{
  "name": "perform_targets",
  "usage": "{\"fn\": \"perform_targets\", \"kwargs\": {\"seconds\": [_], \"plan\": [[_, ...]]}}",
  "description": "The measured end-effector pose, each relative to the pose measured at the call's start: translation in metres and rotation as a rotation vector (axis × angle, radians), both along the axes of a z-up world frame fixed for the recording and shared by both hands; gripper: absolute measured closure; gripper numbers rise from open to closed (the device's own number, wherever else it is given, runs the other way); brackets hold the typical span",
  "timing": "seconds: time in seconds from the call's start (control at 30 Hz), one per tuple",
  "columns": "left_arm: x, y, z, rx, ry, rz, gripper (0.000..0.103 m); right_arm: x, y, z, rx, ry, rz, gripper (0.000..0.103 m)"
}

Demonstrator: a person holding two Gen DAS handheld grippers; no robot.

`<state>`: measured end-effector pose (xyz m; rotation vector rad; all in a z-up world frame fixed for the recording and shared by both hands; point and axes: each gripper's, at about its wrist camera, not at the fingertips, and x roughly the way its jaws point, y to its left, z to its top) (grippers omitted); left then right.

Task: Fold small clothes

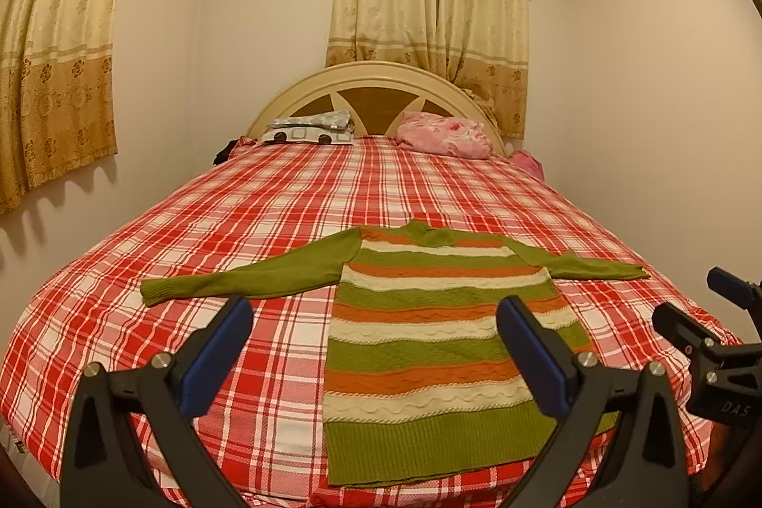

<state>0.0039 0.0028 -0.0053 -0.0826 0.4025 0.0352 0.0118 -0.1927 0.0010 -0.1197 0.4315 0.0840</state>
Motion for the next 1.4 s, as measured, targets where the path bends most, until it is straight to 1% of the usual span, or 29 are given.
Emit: {"fn": "perform_targets", "kwargs": {"seconds": [1.4], "plan": [[0.0008,0.0009,-0.0015,-0.002,0.005,-0.001,0.000,-0.0009,0.0027,-0.0039,0.014,0.013,0.020,0.001]]}}
